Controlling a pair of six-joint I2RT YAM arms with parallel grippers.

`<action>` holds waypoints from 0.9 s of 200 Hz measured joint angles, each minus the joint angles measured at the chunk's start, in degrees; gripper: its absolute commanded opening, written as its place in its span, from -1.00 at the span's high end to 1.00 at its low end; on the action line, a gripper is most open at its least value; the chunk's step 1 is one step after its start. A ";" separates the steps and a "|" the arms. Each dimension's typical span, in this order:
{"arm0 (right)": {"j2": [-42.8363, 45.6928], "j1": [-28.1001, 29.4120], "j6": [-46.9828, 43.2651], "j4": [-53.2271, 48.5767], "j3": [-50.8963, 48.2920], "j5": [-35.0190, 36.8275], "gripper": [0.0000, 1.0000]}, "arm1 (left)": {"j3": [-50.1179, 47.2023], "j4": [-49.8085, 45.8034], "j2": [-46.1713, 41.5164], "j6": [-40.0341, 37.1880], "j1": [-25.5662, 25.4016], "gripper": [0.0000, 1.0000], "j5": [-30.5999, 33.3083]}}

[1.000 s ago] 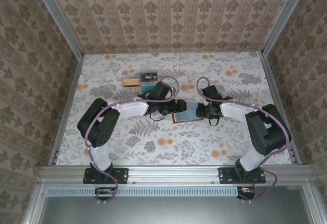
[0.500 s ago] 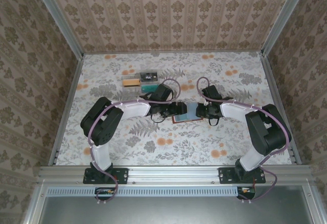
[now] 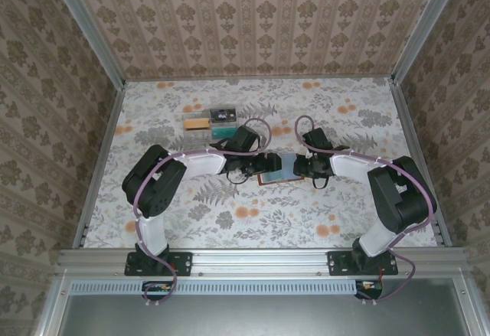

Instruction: Take the credit cards out of the card holder

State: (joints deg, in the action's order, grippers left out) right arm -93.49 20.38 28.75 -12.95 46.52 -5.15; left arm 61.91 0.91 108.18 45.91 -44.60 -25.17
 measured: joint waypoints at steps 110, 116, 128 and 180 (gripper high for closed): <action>0.13 0.00 0.39 0.17 -0.04 -0.24 0.20 | 0.87 3.37 1.38 0.79 -0.04 -0.89 -3.80; 0.22 0.00 0.50 0.17 -0.04 -0.26 0.16 | 0.87 3.39 1.38 0.79 -0.04 -0.89 -3.82; 0.61 0.00 0.81 0.09 -0.04 -0.39 0.13 | 0.87 3.39 1.38 0.79 -0.07 -0.88 -3.82; 8.11 -2.36 0.81 -3.30 -0.15 0.20 0.10 | 0.87 3.43 1.38 0.76 -0.22 -0.87 -4.04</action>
State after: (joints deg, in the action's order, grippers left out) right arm -85.38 18.02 29.56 -16.25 46.37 -4.95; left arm 62.78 4.34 109.56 46.68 -44.82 -29.21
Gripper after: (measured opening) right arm 0.452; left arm 0.937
